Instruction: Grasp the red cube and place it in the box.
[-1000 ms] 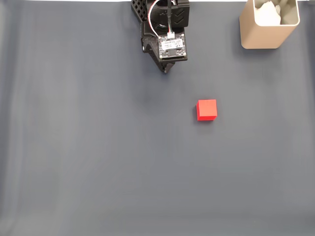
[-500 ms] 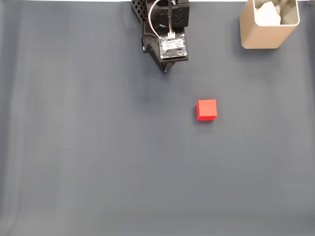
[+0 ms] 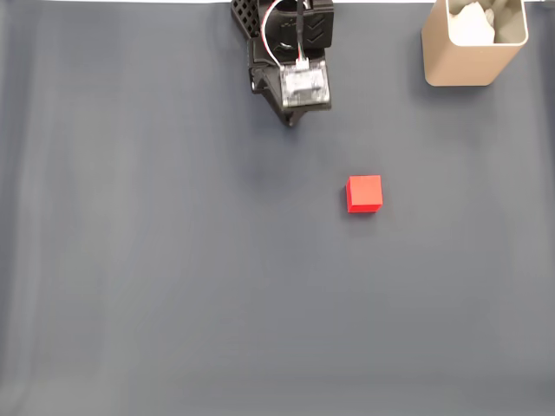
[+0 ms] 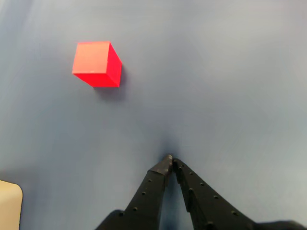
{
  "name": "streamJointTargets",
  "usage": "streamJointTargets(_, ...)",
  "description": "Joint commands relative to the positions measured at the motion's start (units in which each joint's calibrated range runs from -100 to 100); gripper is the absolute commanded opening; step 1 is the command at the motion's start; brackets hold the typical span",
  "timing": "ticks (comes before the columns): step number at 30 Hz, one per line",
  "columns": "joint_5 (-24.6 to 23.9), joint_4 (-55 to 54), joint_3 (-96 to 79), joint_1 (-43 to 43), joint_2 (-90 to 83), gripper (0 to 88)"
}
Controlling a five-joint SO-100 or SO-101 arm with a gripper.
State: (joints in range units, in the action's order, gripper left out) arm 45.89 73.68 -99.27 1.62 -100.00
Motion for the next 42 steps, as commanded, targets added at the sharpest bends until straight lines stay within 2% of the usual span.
streamJointTargets(1, -1.37, -5.52, -0.55, -0.3, 0.09, 0.3)
streamJointTargets(11, -2.44, -18.74, 4.92, -1.15, 1.3, 0.3)
streamJointTargets(22, -3.81, -21.94, 24.16, -0.02, 15.32, 0.3)
streamJointTargets(28, -4.15, -19.47, 36.37, 1.26, 23.89, 0.2)
streamJointTargets(42, -4.64, -4.7, 59.34, 8.57, 41.63, 1.2)
